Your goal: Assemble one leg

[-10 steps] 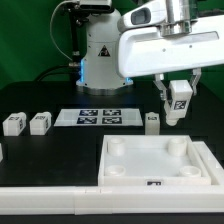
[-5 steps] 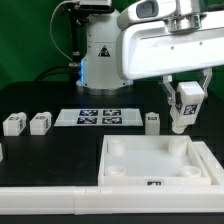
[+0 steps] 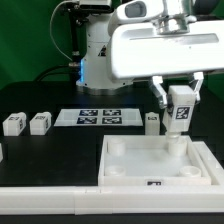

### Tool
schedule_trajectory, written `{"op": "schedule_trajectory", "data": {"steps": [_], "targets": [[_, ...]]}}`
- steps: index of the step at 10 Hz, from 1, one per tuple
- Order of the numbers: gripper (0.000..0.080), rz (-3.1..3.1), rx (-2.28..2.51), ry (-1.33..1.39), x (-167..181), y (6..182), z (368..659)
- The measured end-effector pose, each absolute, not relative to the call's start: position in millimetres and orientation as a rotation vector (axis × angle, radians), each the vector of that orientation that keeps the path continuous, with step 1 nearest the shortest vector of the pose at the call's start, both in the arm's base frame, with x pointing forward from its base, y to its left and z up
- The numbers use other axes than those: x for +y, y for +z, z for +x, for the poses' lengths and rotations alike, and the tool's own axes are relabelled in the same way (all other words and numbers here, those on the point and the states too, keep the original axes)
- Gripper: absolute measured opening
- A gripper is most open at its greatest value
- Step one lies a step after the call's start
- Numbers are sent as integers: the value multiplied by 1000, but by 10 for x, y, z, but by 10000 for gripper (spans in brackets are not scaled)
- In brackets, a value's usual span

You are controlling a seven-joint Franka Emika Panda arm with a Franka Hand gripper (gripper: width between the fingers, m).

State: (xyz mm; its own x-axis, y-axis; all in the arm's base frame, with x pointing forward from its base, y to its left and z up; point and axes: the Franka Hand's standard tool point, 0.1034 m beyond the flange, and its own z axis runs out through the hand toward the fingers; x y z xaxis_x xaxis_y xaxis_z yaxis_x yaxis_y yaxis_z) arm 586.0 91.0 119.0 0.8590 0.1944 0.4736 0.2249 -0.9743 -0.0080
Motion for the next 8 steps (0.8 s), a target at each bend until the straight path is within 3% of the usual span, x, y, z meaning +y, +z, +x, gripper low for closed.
{"op": "schedule_trajectory", "data": {"steps": [4, 8], "targets": [[292, -2956, -325, -735, 937, 1256, 6234], [292, -2941, -317, -702, 1058, 1097, 6374]]}}
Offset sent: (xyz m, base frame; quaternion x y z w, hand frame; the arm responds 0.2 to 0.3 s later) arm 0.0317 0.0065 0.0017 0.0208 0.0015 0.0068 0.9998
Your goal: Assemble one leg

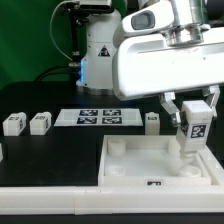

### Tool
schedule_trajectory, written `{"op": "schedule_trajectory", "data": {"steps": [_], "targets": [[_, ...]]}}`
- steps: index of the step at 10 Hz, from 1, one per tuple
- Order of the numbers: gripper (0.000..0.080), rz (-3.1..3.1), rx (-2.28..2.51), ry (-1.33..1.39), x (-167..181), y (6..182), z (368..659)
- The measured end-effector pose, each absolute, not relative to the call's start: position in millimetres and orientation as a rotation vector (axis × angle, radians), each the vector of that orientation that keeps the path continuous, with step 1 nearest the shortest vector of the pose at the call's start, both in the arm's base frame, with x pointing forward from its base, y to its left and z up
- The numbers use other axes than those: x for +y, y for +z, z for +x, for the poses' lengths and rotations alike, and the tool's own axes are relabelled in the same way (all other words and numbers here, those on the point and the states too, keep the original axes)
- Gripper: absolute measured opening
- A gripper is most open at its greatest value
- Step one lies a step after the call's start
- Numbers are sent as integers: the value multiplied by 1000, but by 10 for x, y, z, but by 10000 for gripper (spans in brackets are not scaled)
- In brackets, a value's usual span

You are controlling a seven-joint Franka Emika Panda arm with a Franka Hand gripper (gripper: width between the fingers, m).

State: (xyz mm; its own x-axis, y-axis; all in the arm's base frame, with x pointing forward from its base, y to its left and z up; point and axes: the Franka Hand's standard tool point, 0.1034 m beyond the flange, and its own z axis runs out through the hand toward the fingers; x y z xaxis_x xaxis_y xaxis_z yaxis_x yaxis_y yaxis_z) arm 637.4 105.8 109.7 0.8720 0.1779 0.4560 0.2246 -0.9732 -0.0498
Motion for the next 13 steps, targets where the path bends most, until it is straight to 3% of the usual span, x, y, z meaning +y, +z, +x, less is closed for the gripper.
{"op": "schedule_trajectory", "data": {"steps": [13], "targets": [[292, -2923, -333, -775, 1199, 930, 6240]]}}
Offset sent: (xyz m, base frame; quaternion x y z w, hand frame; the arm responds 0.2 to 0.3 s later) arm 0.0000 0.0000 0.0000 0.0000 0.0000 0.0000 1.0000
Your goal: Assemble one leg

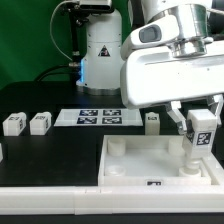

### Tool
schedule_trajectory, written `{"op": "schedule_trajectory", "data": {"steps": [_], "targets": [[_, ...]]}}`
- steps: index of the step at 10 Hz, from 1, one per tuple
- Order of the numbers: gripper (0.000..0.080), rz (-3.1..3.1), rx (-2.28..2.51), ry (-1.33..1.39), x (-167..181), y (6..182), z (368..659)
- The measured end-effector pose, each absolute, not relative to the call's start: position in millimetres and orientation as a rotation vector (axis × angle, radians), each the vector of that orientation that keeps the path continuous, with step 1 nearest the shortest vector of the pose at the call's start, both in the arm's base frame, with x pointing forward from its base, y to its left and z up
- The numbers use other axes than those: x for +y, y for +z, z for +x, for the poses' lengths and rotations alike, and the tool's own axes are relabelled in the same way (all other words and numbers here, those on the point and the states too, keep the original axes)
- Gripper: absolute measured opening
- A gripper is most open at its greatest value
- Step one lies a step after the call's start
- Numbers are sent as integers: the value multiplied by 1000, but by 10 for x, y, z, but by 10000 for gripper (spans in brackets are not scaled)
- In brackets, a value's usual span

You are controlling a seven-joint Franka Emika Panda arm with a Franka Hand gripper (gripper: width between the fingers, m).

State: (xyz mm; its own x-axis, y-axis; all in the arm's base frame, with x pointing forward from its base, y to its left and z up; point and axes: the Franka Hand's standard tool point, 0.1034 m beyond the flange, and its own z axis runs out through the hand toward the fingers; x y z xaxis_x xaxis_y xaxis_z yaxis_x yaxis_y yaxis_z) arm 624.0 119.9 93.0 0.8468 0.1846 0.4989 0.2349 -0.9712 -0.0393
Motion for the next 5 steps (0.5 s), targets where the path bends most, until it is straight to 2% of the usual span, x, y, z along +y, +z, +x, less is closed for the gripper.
{"op": "schedule_trajectory", "data": {"steps": [5], "targets": [[292, -2930, -338, -768, 1151, 817, 6225]]}}
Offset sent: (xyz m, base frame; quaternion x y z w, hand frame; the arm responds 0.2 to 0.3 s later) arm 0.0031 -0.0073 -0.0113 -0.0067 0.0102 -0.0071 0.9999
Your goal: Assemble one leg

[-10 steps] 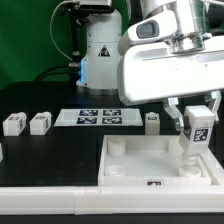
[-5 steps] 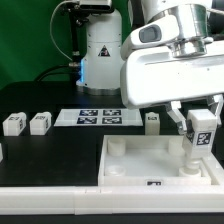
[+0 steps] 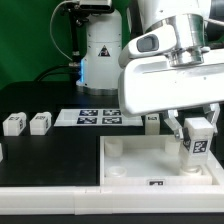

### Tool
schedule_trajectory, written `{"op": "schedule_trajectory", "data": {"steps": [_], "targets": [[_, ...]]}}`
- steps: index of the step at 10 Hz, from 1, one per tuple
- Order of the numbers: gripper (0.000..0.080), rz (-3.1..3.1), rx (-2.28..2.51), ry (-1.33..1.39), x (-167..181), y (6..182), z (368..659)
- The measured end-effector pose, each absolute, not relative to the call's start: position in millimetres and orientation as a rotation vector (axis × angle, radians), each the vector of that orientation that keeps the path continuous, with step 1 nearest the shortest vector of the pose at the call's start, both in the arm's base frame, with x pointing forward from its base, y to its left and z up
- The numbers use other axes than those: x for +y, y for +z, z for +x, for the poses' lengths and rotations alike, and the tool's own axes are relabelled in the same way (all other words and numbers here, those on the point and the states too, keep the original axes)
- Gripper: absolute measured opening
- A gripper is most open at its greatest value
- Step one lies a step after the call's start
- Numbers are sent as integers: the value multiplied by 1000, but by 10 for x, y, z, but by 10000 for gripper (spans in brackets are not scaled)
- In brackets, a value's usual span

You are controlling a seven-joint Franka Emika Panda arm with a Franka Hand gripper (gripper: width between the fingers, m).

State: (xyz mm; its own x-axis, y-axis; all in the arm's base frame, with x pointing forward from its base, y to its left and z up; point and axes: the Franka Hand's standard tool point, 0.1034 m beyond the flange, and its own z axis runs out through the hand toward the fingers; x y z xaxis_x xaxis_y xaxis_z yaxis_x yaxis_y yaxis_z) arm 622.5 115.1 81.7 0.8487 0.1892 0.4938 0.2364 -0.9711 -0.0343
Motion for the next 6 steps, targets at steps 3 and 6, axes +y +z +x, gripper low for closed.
{"op": "schedule_trajectory", "data": {"steps": [3, 6], "targets": [[292, -2928, -334, -787, 1148, 766, 6207], [292, -2909, -327, -902, 1124, 717, 6157]]}}
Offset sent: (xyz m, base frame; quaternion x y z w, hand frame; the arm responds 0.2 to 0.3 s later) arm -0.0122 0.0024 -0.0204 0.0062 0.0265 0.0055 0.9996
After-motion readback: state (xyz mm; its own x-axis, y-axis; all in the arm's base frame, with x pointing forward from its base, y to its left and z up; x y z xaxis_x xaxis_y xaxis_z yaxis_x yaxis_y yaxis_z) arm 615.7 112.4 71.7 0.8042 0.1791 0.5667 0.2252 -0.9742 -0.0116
